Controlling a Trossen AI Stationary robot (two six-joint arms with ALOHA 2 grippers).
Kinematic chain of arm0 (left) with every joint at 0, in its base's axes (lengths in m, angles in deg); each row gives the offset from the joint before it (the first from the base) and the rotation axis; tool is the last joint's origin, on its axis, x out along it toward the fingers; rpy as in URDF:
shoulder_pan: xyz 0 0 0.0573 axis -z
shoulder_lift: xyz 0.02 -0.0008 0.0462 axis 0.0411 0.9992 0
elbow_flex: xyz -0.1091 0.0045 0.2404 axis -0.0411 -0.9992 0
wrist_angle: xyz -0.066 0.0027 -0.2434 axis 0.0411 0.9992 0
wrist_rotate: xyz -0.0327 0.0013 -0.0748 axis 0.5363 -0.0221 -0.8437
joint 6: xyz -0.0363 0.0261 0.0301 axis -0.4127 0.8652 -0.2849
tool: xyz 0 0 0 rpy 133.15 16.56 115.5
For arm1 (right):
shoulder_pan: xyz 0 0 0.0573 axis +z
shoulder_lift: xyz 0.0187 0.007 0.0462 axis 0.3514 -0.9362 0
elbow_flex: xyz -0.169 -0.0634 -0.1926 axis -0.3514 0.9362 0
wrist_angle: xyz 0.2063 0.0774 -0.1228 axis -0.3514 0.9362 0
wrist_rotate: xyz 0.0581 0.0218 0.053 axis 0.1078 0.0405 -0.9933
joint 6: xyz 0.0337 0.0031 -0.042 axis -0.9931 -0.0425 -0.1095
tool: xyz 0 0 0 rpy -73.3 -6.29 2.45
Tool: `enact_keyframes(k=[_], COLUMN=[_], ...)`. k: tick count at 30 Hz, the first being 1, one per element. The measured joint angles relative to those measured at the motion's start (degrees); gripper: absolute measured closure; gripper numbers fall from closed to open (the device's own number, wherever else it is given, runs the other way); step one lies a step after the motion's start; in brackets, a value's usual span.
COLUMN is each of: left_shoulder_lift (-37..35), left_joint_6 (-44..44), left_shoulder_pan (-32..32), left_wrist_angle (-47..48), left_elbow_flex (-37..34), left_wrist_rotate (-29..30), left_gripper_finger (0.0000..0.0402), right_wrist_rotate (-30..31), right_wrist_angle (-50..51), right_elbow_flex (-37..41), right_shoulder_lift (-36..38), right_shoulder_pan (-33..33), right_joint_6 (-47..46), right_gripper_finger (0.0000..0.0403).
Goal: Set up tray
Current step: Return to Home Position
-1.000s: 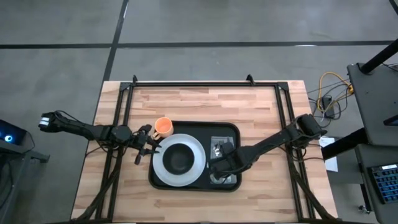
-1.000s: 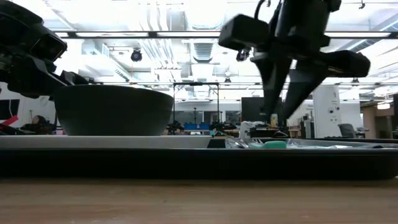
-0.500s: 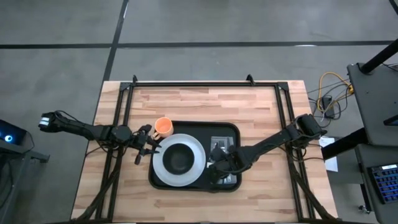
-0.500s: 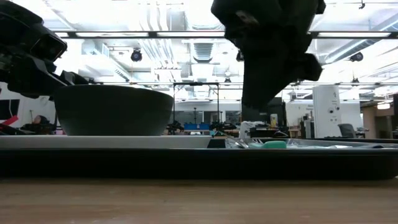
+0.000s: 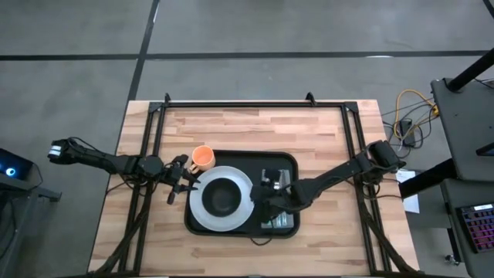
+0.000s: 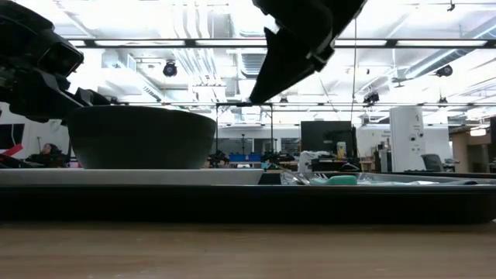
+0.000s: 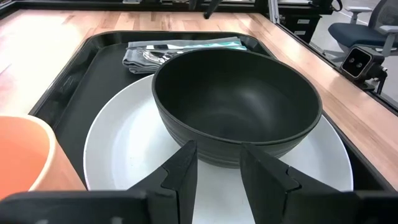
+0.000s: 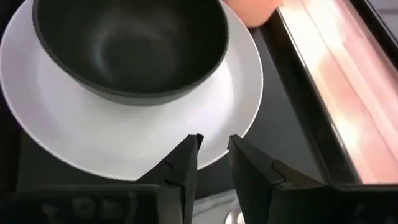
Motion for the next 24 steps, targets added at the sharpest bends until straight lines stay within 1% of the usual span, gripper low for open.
enact_keyframes(k=[3, 7, 9, 12, 17, 20, 22, 24], left_shoulder_lift=[0.0, 0.0, 0.0, 0.0, 0.2, 0.2, 0.2, 0.2], left_joint_6=[0.0, 0.0, 0.0, 0.0, 0.0, 0.0, 0.0, 0.0], left_shoulder_pan=[0.0, 0.0, 0.0, 0.0, 0.0, 0.0, 0.0, 0.0], left_wrist_angle=[0.0, 0.0, 0.0, 0.0, 0.0, 0.0, 0.0, 0.0], left_elbow_flex=[0.0, 0.0, 0.0, 0.0, 0.0, 0.0, 0.0, 0.0], left_wrist_rotate=[0.0, 0.0, 0.0, 0.0, 0.0, 0.0, 0.0, 0.0], left_gripper_finger=[0.0300, 0.0300, 0.0300, 0.0300, 0.0300, 0.0300, 0.0300, 0.0300], right_wrist_rotate=[-2.5, -6.7, -7.0, -7.4, -13.0, -13.3, -13.3, -13.3], right_wrist_angle=[-2.5, -7.5, -10.3, -16.7, -33.0, -42.0, -46.1, -46.7], right_elbow_flex=[1.6, 5.9, 8.9, 14.8, 26.4, 32.2, 34.8, 36.5], right_shoulder_lift=[0.7, 2.9, 4.3, 8.2, 16.8, 21.4, 23.9, 26.1], right_shoulder_pan=[-1.4, -3.6, -4.7, -7.0, -11.4, -13.8, -15.1, -16.1], right_joint_6=[3.8, 8.3, 9.8, 12.0, 14.6, 14.7, 14.9, 14.9], right_gripper_finger=[0.0316, 0.0319, 0.0323, 0.0329, 0.0335, 0.0333, 0.0329, 0.0326])
